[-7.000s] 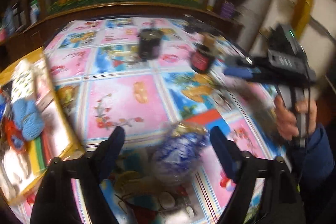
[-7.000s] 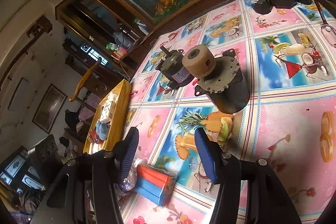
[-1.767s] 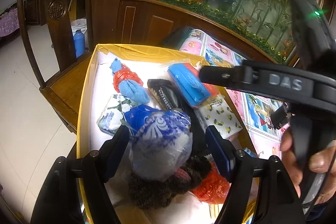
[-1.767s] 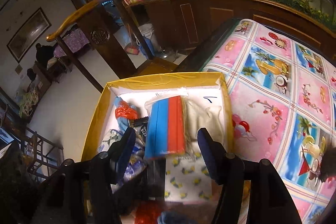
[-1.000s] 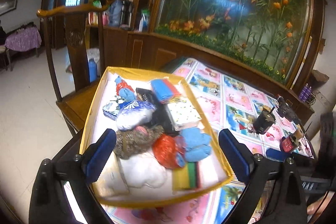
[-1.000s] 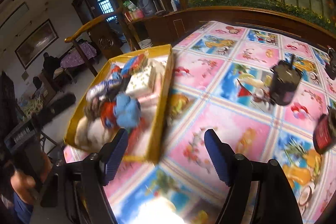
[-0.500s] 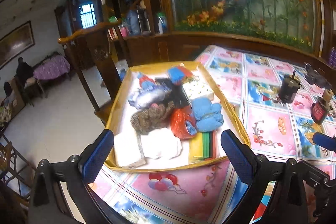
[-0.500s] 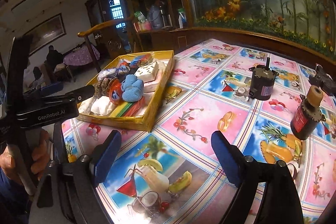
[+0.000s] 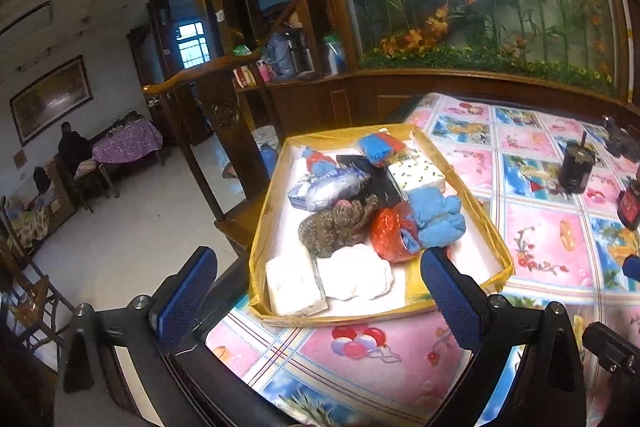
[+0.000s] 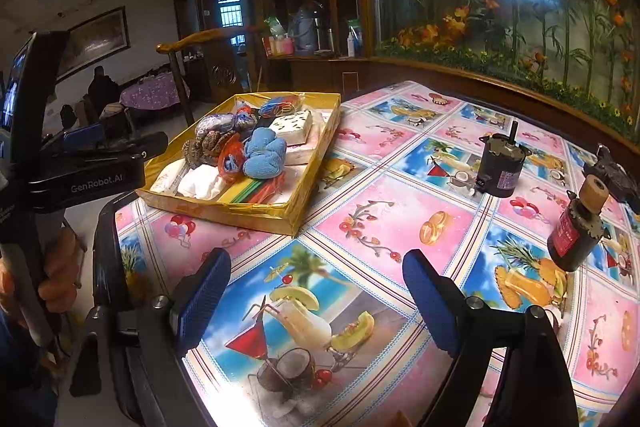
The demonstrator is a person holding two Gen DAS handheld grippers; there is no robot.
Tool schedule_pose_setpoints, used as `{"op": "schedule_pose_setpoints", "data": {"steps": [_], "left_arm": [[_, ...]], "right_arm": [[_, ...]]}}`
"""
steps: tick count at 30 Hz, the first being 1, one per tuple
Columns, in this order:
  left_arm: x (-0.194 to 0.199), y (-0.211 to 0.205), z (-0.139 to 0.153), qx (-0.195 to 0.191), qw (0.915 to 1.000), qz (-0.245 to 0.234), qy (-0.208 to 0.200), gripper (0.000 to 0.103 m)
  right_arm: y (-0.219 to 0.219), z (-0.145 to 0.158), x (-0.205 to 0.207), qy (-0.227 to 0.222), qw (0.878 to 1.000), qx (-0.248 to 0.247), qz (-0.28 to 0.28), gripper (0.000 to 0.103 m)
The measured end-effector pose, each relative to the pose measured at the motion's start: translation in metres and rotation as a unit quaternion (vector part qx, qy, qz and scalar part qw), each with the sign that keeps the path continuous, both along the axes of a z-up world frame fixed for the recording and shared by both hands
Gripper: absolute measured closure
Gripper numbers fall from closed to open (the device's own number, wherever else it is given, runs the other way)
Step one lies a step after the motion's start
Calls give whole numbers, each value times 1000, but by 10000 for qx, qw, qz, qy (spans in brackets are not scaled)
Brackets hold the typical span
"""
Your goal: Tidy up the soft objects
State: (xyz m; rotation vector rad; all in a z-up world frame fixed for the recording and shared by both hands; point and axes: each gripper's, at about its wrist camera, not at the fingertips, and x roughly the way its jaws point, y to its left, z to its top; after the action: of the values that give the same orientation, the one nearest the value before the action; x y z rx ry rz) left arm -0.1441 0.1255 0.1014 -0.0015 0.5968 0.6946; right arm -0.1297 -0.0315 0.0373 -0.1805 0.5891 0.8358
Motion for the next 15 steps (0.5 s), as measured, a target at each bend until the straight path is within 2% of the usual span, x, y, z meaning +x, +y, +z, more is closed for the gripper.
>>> {"op": "schedule_pose_setpoints", "data": {"steps": [2,7,15], "left_arm": [[-1,2,-1,-91,9999,-76,16,1],[-3,7,-5,38,9998,192,-42,1],[-3,22,-12,-77,9990,433,49,1]], "right_arm": [[3,-1,-3,-36,10000,-51,53,12],[8,-4,-5,-55,9997,-175,155,12],[16,-9,-11,-87,9989,-307,353,12]]}}
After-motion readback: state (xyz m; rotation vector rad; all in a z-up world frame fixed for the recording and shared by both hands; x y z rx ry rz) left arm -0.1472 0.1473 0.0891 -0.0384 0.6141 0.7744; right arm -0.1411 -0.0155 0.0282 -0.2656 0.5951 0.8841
